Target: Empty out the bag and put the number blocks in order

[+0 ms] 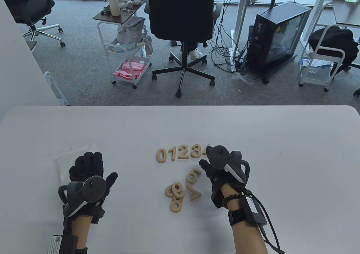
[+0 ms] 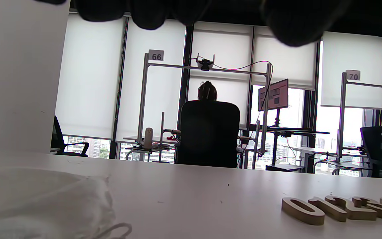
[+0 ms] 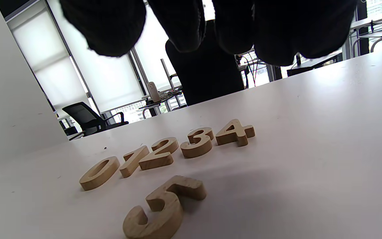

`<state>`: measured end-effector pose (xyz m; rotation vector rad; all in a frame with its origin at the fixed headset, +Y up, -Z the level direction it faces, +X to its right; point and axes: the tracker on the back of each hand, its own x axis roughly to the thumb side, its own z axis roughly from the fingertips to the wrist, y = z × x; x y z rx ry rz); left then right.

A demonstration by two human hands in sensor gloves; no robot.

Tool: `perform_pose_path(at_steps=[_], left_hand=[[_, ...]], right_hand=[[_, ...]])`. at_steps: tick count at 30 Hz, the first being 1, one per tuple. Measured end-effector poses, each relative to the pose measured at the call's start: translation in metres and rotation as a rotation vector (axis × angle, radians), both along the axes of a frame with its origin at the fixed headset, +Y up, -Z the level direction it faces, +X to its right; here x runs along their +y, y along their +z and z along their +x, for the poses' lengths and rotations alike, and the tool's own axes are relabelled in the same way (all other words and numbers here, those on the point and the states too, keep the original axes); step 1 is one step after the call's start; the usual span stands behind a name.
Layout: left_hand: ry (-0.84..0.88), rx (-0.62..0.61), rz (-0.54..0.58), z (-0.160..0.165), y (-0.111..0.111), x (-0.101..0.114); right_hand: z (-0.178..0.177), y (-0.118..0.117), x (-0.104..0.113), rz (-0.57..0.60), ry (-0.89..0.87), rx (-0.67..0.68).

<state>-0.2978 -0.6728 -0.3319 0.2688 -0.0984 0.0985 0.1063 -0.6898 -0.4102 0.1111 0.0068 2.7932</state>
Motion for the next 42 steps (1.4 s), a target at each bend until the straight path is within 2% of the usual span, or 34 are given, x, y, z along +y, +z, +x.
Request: perform_pose_path(at_steps=[6, 11, 12, 22, 29, 35, 42], left_hand=[[-0.003, -0.006, -0.003, 0.002, 0.000, -0.001], [0.002, -0.008, 0.004, 0.002, 0.001, -0.001], [0.001, -0.009, 0.003, 0.002, 0.001, -0.001], [-0.006, -0.012, -0.010, 0.004, 0.000, -0.004], [-0.010, -0.009, -0.020, 0.005, 0.000, -0.005], [-0.009, -0.007, -0.025, 0.005, -0.001, -0.005], [-0.010, -0.005, -0.030, 0.006, -0.001, -0.005]], right_hand=[[-0.024, 0.010, 0.004, -0.041, 0.008, 0.057], [-0.049, 0.010, -0.009, -0.006, 0.030, 0.097], [-0.051, 0.009, -0.010, -0.051, 0.064, 0.118], [-0.060, -0.001, -0.034, -0.126, 0.129, 0.116], [-0.070, -0.010, -0.065, -0.183, 0.230, 0.128], [-0.072, -0.014, -0.076, -0.217, 0.255, 0.130], [-0.074, -0.013, -0.079, -0.262, 0.269, 0.160]])
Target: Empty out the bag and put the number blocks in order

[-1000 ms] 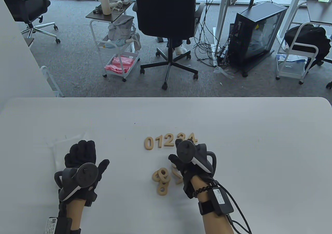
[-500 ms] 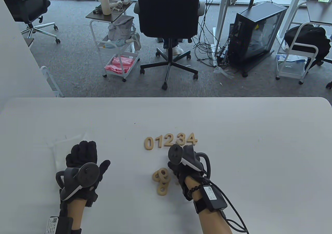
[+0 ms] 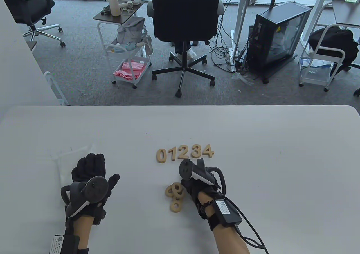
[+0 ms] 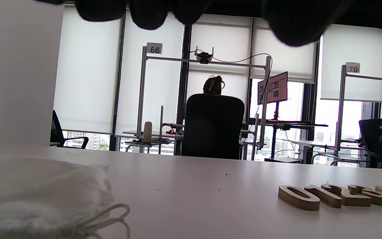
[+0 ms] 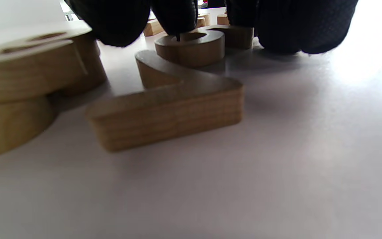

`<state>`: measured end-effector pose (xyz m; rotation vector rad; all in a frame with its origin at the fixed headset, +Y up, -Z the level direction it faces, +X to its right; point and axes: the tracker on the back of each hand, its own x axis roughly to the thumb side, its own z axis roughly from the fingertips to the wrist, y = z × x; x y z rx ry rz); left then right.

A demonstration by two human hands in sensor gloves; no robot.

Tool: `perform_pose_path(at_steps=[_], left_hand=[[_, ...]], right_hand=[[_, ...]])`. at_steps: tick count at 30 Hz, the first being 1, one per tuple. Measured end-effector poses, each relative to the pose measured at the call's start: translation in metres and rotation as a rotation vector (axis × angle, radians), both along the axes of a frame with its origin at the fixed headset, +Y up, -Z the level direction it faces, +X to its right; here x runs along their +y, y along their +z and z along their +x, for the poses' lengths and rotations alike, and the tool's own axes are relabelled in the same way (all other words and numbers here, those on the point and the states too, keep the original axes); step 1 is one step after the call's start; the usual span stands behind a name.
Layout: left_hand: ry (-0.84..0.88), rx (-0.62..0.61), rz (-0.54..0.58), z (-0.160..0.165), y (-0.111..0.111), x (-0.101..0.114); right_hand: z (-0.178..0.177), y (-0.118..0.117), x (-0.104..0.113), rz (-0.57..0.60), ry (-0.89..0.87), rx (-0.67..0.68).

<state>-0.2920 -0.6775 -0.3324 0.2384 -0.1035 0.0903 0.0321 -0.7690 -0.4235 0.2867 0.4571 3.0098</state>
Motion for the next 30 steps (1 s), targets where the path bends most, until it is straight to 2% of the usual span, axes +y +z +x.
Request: perform_pose_path(at_steps=[18, 30], left_hand=[[0.001, 0.000, -0.009, 0.001, 0.000, -0.001], [0.007, 0.002, -0.002, -0.001, 0.000, -0.001]], right_hand=[[0.017, -0.003, 0.002, 0.166, 0.005, -0.129], [0.033, -0.004, 0.001, 0.182, -0.024, -0.167]])
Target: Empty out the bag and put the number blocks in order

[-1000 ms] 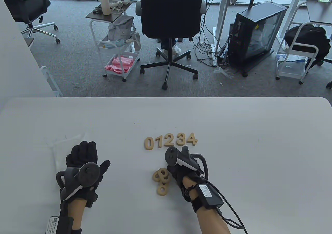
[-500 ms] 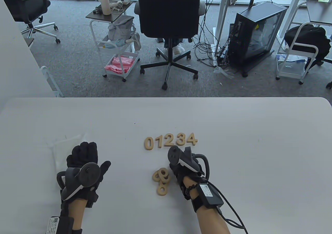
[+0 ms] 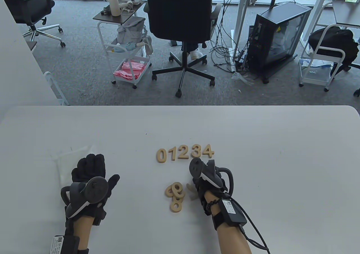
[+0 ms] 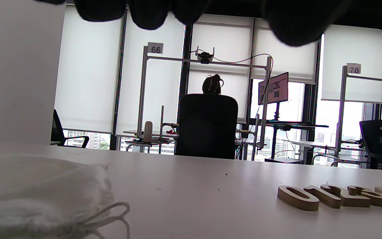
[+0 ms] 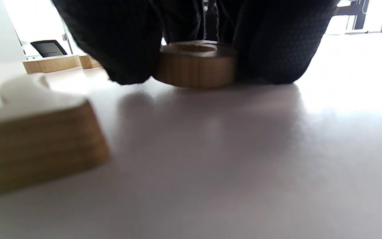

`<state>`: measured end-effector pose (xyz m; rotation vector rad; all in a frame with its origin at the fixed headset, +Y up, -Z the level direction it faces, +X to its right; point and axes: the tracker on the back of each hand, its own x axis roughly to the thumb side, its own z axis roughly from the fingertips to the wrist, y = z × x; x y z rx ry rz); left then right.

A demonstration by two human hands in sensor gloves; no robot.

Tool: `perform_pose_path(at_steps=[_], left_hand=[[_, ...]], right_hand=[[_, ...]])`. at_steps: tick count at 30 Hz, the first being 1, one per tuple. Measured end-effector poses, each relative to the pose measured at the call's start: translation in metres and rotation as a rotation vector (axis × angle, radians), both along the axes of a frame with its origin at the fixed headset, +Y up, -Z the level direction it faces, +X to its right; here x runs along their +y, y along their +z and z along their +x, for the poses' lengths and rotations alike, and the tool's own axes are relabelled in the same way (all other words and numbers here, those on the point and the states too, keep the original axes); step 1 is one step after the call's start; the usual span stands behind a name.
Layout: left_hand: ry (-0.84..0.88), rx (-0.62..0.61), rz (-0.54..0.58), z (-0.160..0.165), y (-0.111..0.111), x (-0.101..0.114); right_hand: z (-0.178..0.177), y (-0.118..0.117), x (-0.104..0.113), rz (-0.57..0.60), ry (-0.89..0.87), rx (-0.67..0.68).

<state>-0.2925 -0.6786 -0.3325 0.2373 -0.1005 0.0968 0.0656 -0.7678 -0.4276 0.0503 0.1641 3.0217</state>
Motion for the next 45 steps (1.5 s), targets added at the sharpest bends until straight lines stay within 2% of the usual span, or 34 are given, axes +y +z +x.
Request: perform_pose_path(at_steps=[9, 16, 22, 31, 40, 45], left_hand=[[0.001, 0.001, 0.003, -0.001, 0.000, 0.000], [-0.004, 0.003, 0.006, -0.002, 0.000, 0.001], [-0.007, 0.008, 0.012, -0.002, 0.001, 0.002], [-0.014, 0.022, 0.012, -0.004, 0.001, 0.003], [-0.014, 0.038, 0.008, -0.006, 0.001, 0.004], [-0.017, 0.039, 0.003, -0.006, 0.001, 0.004]], right_hand=[[0.030, 0.001, 0.003, 0.022, -0.235, -0.015], [0.055, 0.002, 0.018, 0.083, -0.273, -0.015], [0.073, -0.008, 0.039, 0.162, -0.193, -0.009], [0.086, -0.053, 0.059, 0.151, 0.040, 0.019], [0.077, -0.083, 0.044, 0.095, 0.204, 0.048], [0.071, -0.093, 0.030, 0.049, 0.194, 0.050]])
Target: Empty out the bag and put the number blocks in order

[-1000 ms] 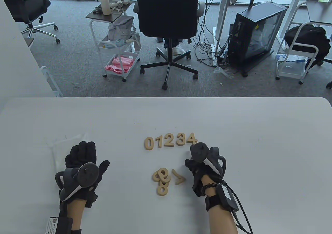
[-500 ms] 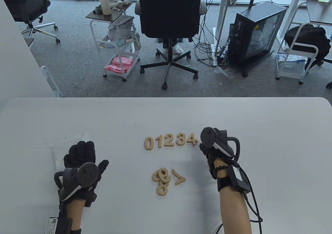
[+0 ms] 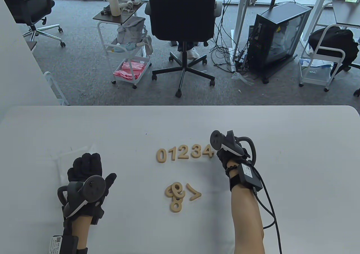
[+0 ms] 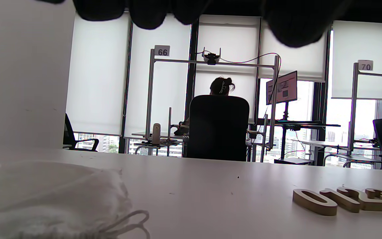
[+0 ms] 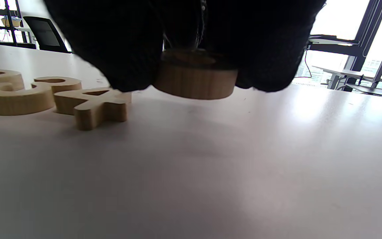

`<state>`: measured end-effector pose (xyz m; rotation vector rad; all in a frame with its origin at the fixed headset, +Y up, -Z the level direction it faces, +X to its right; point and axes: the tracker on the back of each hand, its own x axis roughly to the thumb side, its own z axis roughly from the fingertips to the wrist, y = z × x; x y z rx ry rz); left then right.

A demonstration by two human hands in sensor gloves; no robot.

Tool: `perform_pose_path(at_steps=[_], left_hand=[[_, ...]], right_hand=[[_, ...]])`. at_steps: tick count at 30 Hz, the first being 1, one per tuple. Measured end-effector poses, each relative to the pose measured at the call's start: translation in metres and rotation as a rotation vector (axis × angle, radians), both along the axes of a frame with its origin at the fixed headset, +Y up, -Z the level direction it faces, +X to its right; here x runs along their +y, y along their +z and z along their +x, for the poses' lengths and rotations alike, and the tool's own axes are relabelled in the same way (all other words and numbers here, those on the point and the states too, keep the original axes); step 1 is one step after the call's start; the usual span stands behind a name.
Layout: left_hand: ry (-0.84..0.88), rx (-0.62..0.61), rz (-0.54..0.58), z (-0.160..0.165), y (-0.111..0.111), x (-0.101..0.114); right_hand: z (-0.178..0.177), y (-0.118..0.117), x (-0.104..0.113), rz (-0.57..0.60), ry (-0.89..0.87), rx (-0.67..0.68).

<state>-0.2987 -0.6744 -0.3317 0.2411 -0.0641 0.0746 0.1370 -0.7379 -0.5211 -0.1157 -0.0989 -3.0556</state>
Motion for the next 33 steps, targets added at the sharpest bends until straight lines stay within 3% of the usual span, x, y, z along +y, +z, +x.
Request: perform_pose_path(at_steps=[13, 25, 33], left_hand=[[-0.007, 0.001, -0.010, 0.001, -0.001, 0.000], [-0.002, 0.005, -0.007, 0.000, -0.001, 0.000], [0.002, 0.004, -0.006, -0.001, -0.001, 0.000]], right_hand=[[-0.005, -0.010, -0.026, -0.038, -0.038, -0.010], [-0.007, -0.011, -0.029, -0.034, -0.064, -0.049], [-0.003, -0.001, -0.003, 0.025, -0.064, -0.021]])
